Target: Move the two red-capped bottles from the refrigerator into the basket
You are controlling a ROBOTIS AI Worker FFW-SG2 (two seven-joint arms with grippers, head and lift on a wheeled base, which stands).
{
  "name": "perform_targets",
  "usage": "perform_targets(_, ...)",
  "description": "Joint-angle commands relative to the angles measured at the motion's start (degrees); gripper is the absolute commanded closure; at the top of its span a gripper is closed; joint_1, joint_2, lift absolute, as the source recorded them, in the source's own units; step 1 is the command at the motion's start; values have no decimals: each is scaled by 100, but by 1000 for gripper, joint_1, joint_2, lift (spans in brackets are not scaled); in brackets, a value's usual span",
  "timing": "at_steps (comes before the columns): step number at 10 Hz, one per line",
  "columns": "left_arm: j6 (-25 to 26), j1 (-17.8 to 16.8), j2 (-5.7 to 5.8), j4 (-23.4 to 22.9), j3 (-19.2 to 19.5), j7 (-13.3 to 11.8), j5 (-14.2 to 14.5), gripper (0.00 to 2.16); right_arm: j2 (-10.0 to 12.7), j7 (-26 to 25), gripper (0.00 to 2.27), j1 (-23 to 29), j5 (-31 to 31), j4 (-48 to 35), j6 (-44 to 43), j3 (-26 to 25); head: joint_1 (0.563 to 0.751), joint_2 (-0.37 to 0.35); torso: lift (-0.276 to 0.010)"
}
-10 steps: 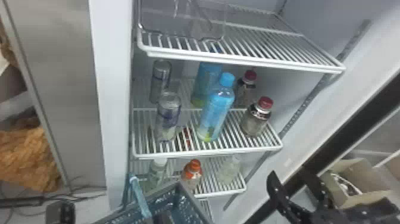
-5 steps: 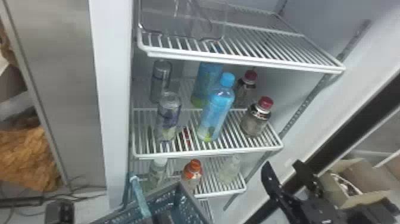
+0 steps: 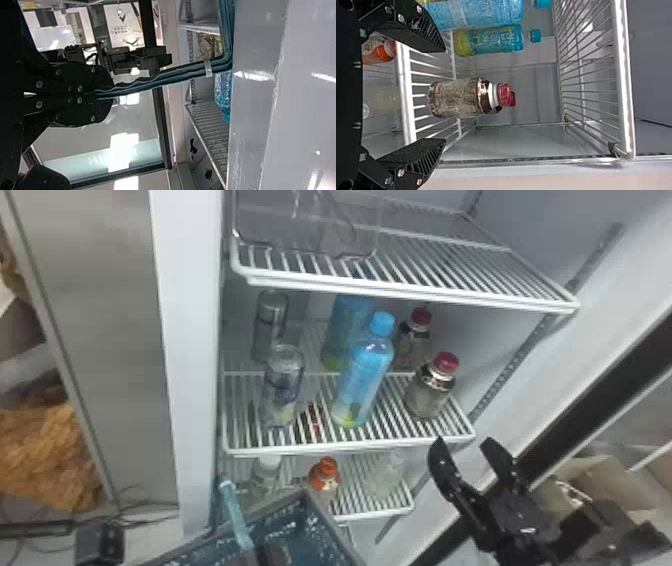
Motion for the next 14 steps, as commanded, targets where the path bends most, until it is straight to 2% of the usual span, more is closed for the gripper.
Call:
perform_targets(1, -13, 10, -2, 0, 23, 0, -1, 1170, 5, -57, 220, -166, 54, -12, 247, 21, 695, -350, 0)
perform_targets(8, -13, 39, 7, 0, 34, 0, 10, 1171, 5, -145, 220, -925, 282, -40, 1358, 78, 695, -350, 0)
perform_targets(11, -13, 53, 7, 0, 57, 0, 22, 1171, 5, -418, 220, -1024, 374, -181, 1653, 101, 695, -350, 0)
perform_targets(14, -13, 53, 7, 0, 57, 0, 22, 1170, -62, -435, 219, -1417, 351, 227, 1667, 193, 695, -350, 0)
